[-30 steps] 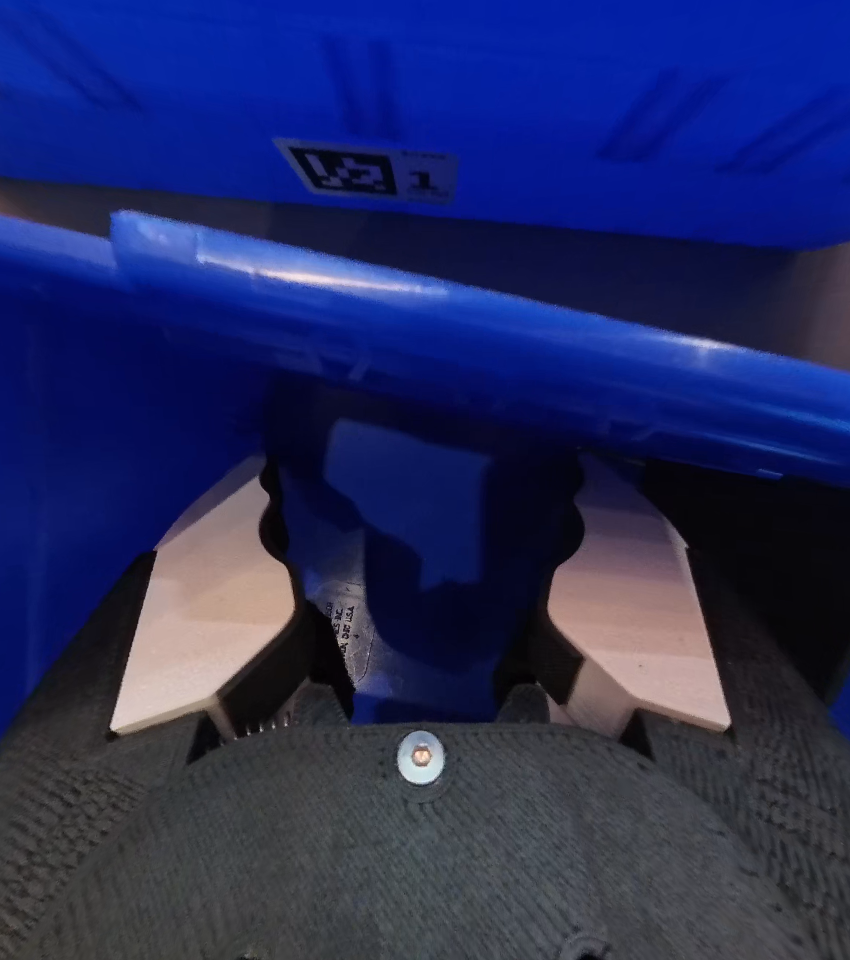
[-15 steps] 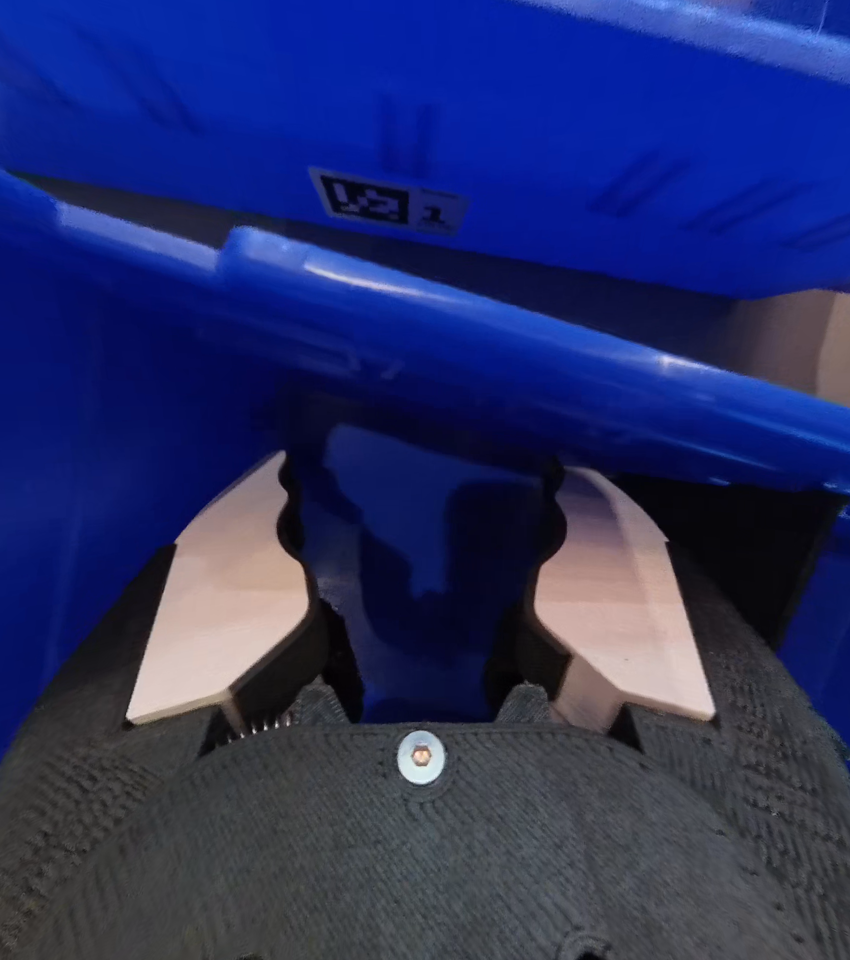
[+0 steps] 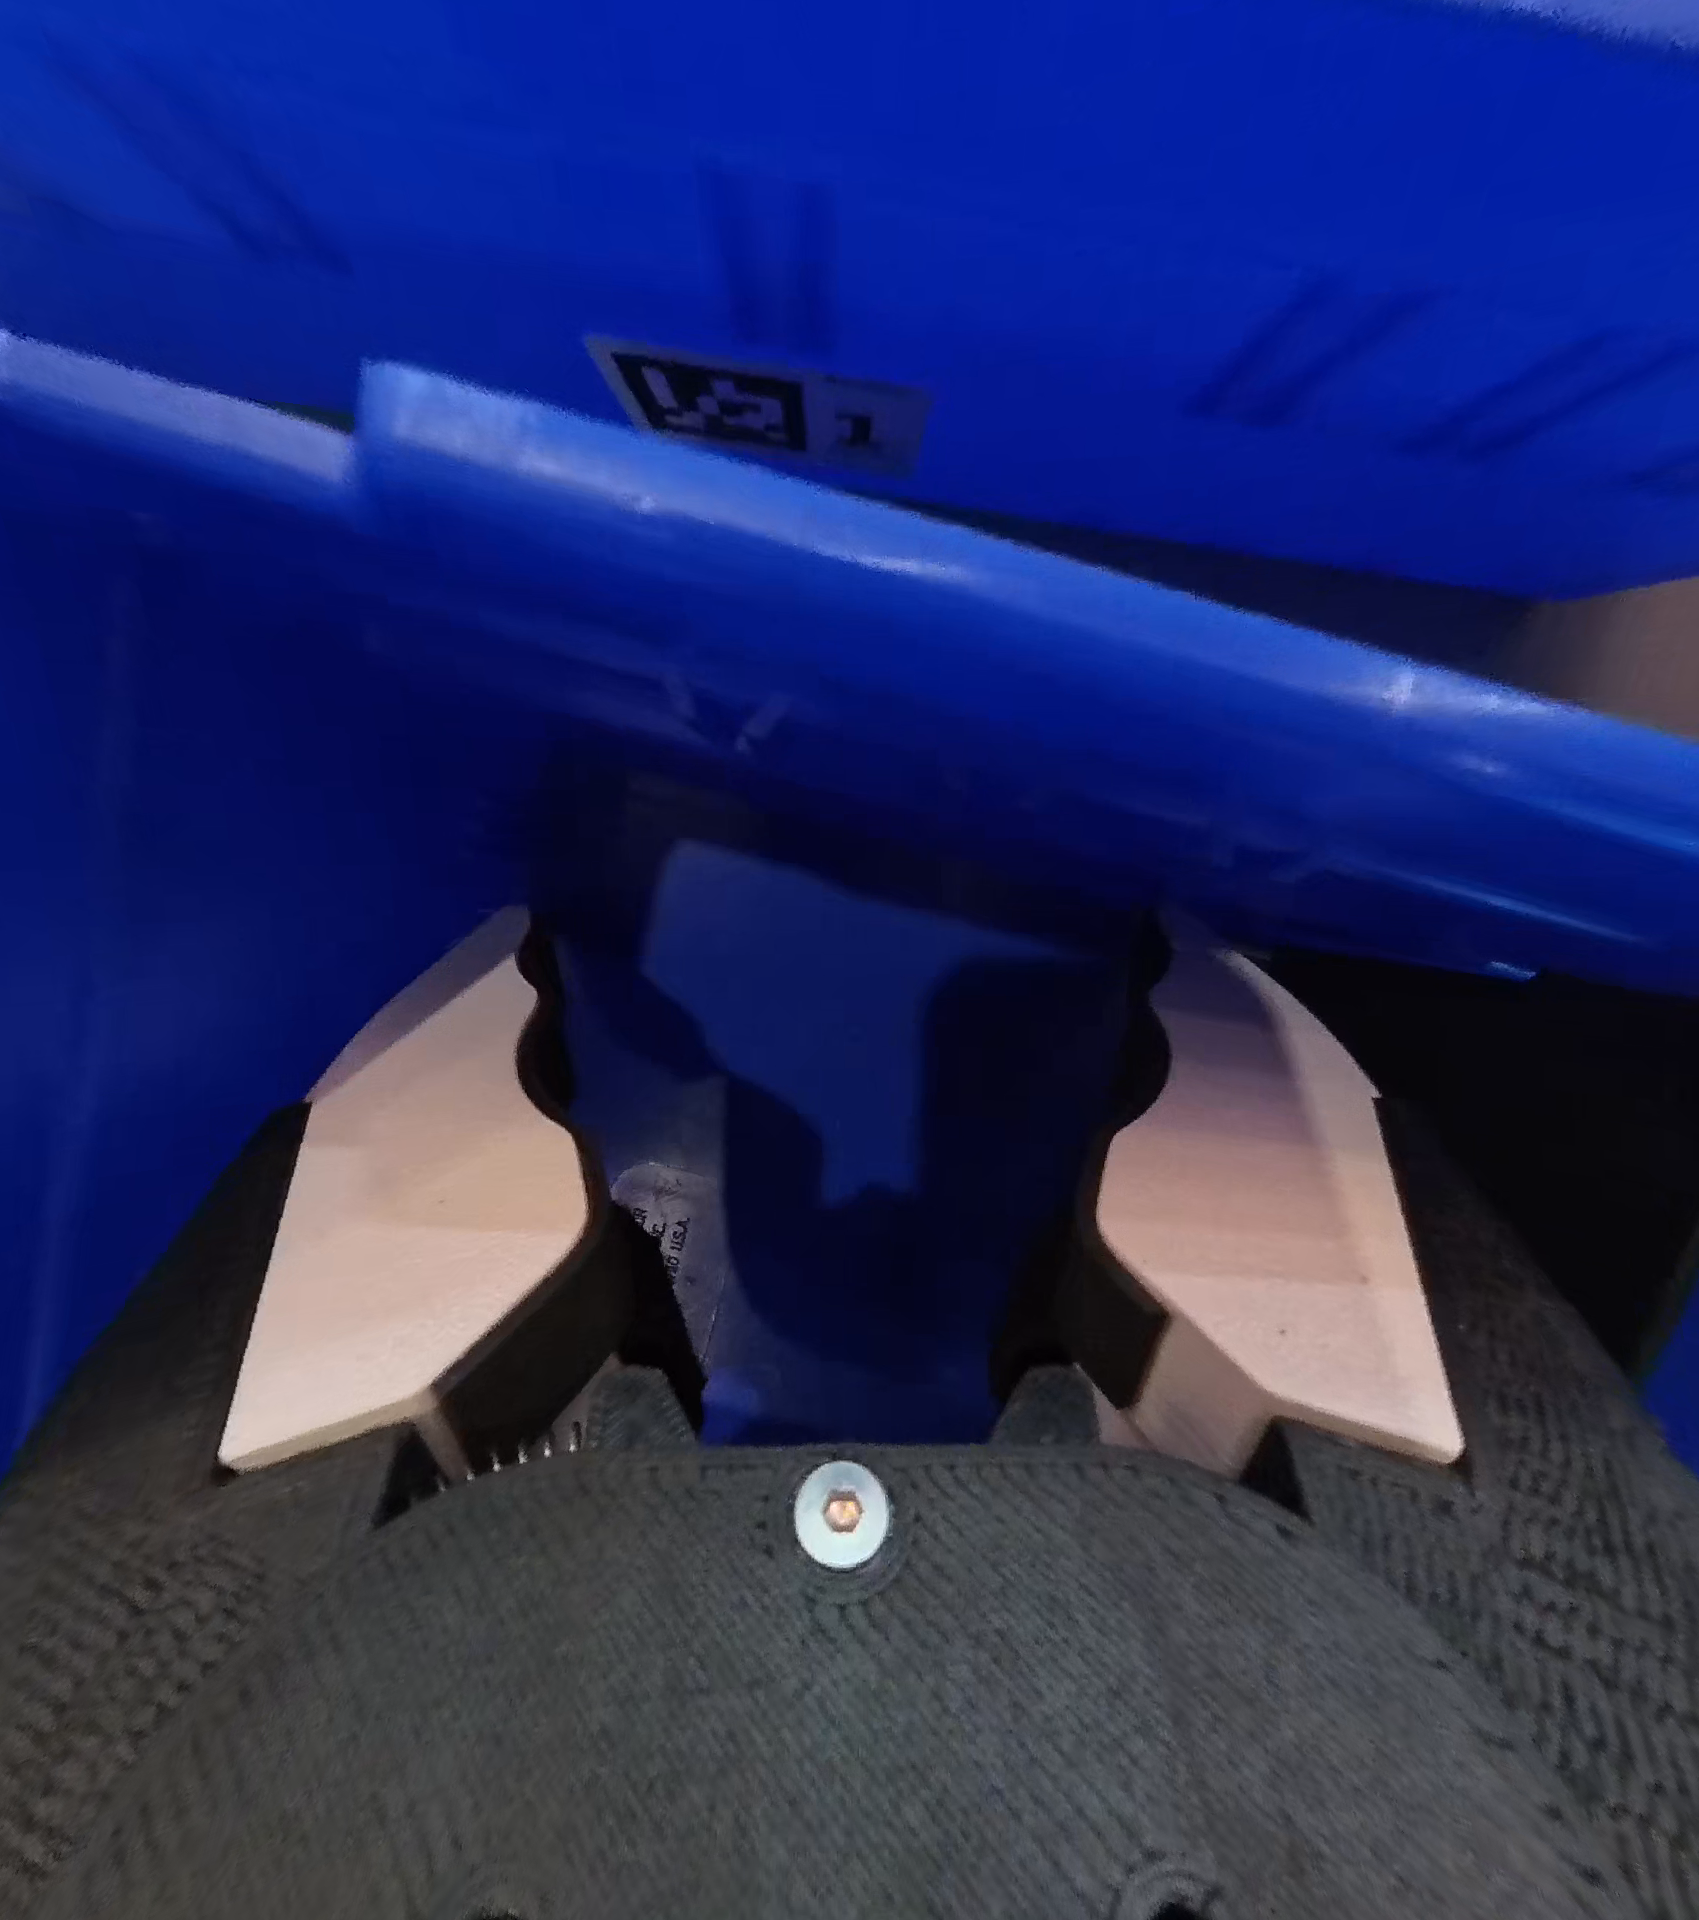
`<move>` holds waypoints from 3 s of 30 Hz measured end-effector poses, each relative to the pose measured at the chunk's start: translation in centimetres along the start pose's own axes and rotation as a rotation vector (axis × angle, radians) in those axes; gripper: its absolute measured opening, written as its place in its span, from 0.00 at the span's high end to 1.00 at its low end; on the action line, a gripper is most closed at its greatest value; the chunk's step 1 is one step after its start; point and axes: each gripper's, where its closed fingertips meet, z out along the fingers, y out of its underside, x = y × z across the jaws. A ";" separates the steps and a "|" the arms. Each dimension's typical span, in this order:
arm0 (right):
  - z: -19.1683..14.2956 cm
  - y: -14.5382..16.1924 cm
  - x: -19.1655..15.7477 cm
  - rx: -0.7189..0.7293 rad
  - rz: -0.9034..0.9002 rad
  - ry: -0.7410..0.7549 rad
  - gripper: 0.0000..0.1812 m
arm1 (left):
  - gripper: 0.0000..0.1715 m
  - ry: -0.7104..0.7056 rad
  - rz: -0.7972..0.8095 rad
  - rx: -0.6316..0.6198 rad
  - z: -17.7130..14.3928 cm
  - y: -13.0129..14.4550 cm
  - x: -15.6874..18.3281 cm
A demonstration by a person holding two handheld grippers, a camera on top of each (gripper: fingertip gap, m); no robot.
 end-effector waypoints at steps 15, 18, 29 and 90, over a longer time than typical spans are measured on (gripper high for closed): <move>-0.5 -0.5 -0.6 0.019 -0.019 -0.014 0.64 | 0.52 -0.069 -0.055 -0.002 -1.1 0.9 -1.6; -0.5 -0.5 -0.8 0.022 -0.022 -0.018 0.64 | 0.53 -0.069 -0.069 0.042 -1.7 0.2 -1.8; -0.8 -0.9 -1.4 0.036 -0.037 -0.023 0.65 | 0.51 -0.094 -0.025 0.034 -0.6 -0.5 -1.3; -0.8 -1.2 -2.5 0.052 -0.037 -0.061 0.65 | 0.71 0.240 0.677 -0.088 -1.0 2.0 3.2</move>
